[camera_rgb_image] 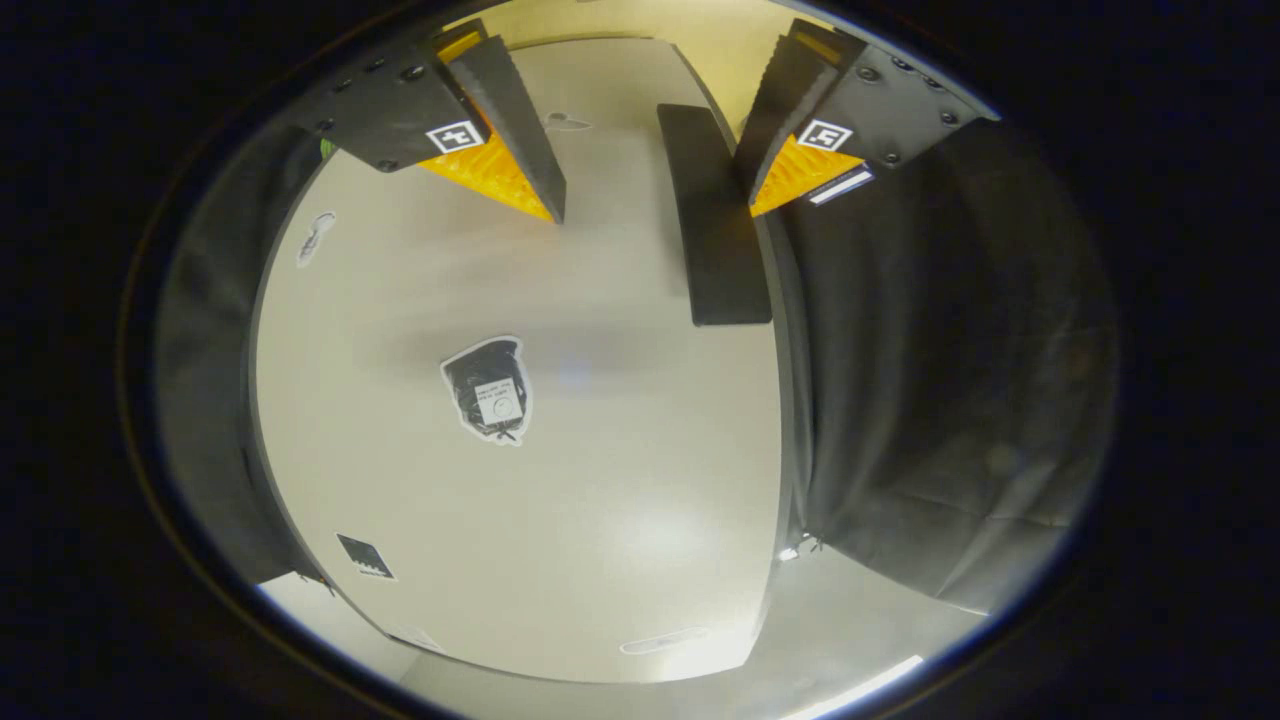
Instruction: Open the shoe cabinet door, grab the shoes and put them into the shoe cabinet, then close the shoe cabinet door.
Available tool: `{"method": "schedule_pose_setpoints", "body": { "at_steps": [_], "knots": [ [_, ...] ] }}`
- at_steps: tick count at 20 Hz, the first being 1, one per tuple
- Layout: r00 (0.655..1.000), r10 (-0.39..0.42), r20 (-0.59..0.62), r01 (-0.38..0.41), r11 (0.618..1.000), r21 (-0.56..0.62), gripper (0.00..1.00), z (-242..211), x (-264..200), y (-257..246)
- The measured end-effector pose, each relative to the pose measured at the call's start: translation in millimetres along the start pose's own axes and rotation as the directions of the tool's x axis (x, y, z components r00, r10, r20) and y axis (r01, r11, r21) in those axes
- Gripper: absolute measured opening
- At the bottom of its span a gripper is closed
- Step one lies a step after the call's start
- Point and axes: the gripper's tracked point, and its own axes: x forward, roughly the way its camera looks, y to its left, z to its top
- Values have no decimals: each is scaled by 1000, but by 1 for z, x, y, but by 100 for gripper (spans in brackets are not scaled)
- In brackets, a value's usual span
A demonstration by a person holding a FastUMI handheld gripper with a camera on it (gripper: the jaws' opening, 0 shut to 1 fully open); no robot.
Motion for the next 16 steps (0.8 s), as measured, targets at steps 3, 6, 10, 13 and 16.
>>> {"method": "schedule_pose_setpoints", "body": {
  "at_steps": [3,6,10,13,16],
  "knots": [
    [1000,-11,2,11,1000,3,98,-1,4,0],
    [1000,-19,3,19,1000,4,98,-1,8,-1],
    [1000,-28,6,27,1000,6,97,-2,11,0],
    [1000,-30,4,30,1000,9,97,1,15,-1],
    [999,-31,-7,31,999,19,97,-1,15,-2]
  ]
}}
